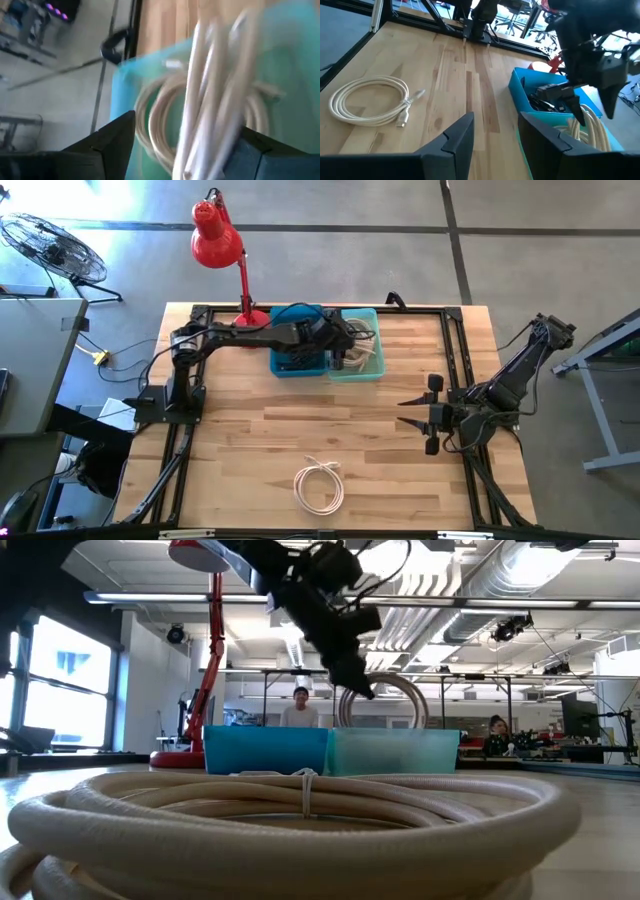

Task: Pick & Place USB Port
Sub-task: Put the brown HDMI cable into the green bin

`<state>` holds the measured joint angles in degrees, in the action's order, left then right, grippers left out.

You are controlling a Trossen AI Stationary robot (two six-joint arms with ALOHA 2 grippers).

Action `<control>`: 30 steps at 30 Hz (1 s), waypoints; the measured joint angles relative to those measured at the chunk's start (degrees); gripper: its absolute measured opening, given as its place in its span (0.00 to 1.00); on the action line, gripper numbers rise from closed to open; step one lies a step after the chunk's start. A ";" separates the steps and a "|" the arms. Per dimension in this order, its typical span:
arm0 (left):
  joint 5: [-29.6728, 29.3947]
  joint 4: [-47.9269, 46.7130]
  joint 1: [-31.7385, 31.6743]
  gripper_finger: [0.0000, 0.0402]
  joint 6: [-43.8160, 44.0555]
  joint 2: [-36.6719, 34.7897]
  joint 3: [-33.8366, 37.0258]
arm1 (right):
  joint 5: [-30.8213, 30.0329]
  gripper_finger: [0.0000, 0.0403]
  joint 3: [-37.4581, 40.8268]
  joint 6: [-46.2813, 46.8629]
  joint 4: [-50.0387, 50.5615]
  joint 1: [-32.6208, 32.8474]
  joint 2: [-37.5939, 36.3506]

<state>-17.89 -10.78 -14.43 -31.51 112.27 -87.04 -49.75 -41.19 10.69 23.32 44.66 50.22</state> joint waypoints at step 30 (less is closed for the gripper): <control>4.12 -27.96 18.42 0.63 6.88 -12.64 -7.46 | 1.11 0.36 0.02 5.83 4.43 0.00 0.00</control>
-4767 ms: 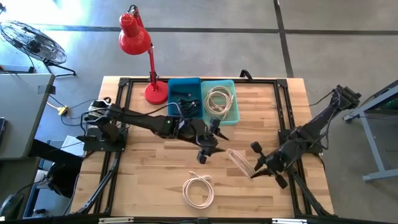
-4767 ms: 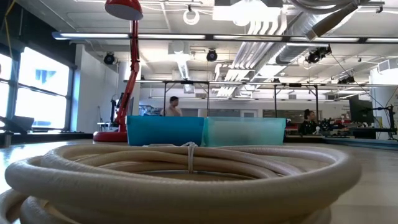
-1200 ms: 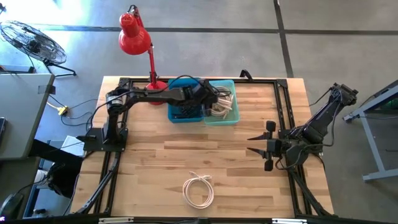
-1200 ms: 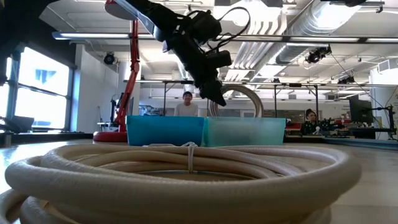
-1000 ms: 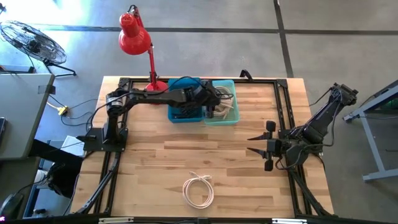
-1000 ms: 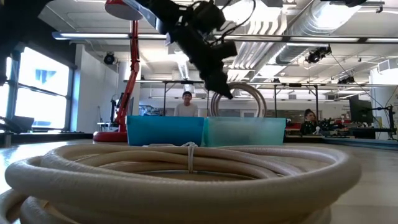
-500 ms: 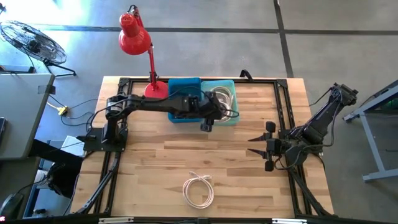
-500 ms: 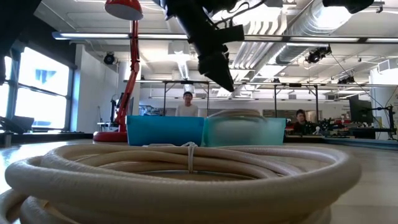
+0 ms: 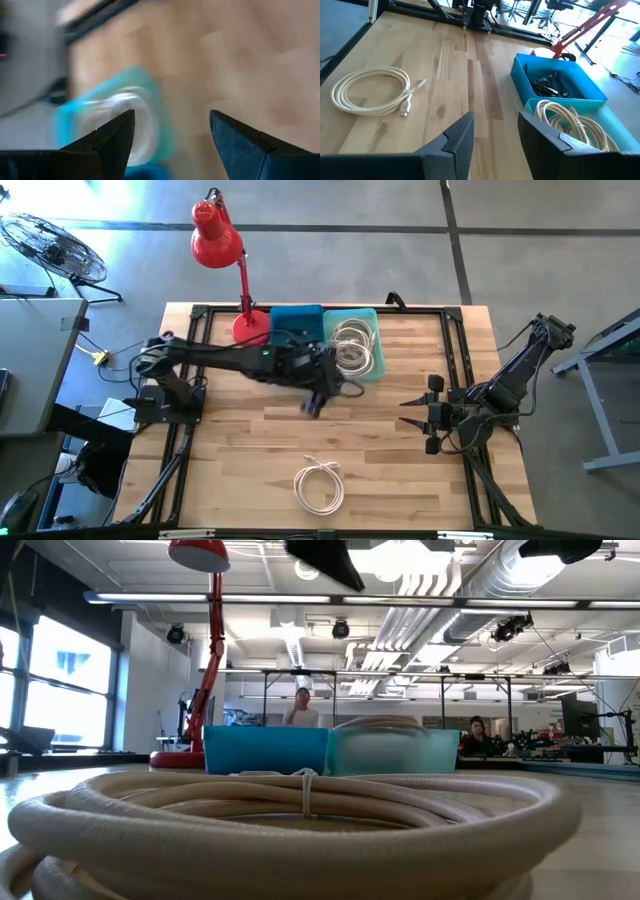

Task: Pick & Place USB Port
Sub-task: Put the brown HDMI cable into the green bin

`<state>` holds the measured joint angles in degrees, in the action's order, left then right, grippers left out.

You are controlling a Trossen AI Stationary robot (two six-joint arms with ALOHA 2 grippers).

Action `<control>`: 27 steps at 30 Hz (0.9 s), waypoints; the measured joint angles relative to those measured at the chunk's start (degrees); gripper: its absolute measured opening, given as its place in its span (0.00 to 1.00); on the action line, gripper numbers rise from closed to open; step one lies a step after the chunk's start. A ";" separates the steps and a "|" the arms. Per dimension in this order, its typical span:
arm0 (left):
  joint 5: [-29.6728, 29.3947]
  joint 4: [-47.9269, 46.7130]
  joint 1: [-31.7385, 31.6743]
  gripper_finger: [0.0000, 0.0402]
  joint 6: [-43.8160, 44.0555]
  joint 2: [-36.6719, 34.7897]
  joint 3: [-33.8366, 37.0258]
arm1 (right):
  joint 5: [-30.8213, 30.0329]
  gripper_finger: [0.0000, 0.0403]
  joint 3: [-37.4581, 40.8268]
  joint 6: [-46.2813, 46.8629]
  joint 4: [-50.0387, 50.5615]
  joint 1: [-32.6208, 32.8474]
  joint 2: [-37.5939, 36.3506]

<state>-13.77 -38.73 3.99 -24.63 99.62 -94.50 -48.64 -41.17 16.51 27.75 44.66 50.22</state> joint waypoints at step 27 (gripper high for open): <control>-6.42 -4.13 32.70 0.63 51.19 10.05 0.66 | 3.95 0.36 0.07 0.13 -0.89 0.00 0.02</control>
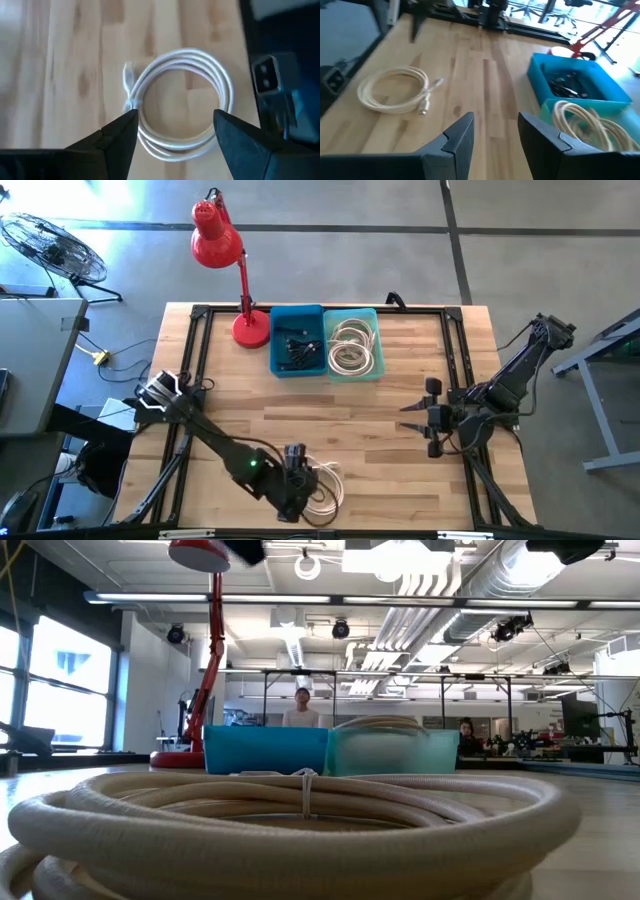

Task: Pick & Place USB Port
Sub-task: Put the brown HDMI cable into the green bin

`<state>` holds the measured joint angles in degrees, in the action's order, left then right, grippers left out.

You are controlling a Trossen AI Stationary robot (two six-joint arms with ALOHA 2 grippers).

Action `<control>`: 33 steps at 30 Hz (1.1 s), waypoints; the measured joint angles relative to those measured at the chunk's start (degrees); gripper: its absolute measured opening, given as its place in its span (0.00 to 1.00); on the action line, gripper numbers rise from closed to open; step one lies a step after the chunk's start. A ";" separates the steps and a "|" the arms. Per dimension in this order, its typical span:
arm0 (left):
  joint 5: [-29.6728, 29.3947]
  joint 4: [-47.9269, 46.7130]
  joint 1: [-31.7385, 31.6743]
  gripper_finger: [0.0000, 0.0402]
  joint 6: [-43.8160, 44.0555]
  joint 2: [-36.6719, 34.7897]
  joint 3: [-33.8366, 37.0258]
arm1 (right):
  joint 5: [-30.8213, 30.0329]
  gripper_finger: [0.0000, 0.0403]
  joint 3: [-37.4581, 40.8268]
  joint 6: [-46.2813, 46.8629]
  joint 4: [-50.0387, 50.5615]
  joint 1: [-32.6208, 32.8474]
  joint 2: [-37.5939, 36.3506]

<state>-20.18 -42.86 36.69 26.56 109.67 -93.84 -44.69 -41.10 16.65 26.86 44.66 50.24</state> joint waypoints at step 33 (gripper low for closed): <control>30.35 -8.48 -16.28 0.58 10.29 17.94 -0.38 | 9.03 0.36 -0.02 -9.33 -3.32 0.01 0.04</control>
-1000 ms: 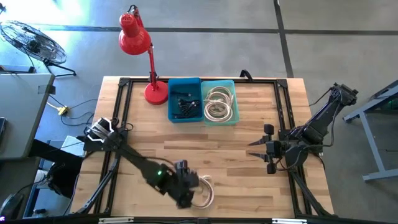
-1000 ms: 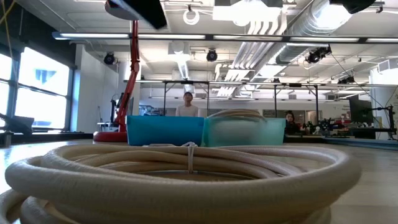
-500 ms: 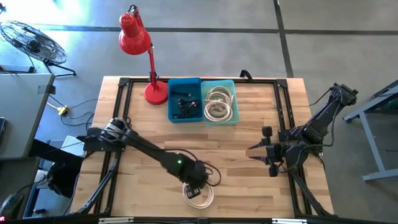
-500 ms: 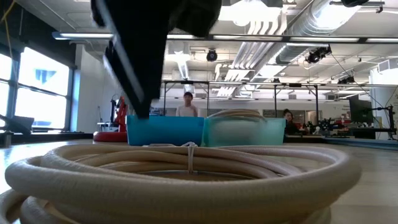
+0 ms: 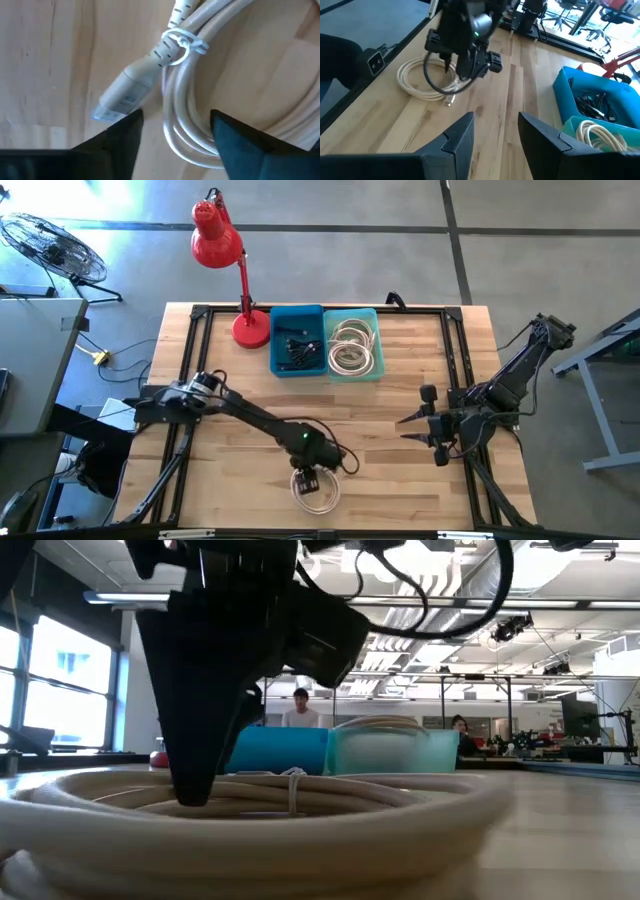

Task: Pick & Place USB Port
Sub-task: Put the brown HDMI cable into the green bin

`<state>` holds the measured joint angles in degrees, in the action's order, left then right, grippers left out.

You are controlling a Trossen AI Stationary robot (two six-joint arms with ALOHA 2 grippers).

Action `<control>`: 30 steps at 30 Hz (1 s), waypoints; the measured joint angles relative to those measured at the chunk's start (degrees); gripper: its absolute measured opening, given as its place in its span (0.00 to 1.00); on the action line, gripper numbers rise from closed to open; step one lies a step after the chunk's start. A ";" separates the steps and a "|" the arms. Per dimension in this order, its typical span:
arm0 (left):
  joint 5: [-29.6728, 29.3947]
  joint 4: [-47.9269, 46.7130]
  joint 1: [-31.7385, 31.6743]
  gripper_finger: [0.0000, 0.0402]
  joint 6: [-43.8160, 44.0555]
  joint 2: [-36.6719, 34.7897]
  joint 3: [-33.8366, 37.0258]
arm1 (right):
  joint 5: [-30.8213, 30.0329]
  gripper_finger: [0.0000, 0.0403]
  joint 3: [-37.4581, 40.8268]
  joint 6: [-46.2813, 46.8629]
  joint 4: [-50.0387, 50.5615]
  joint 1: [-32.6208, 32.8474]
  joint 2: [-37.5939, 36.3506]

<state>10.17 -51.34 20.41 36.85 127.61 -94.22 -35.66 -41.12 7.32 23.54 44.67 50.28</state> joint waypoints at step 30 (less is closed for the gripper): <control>-40.06 -21.66 0.50 0.07 -21.58 -5.08 -23.70 | -4.63 0.35 -0.07 -37.44 -34.59 7.44 -0.13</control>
<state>-29.89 -72.99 20.90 15.27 122.53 -117.92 -40.29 -41.19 -30.13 -11.05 52.11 50.15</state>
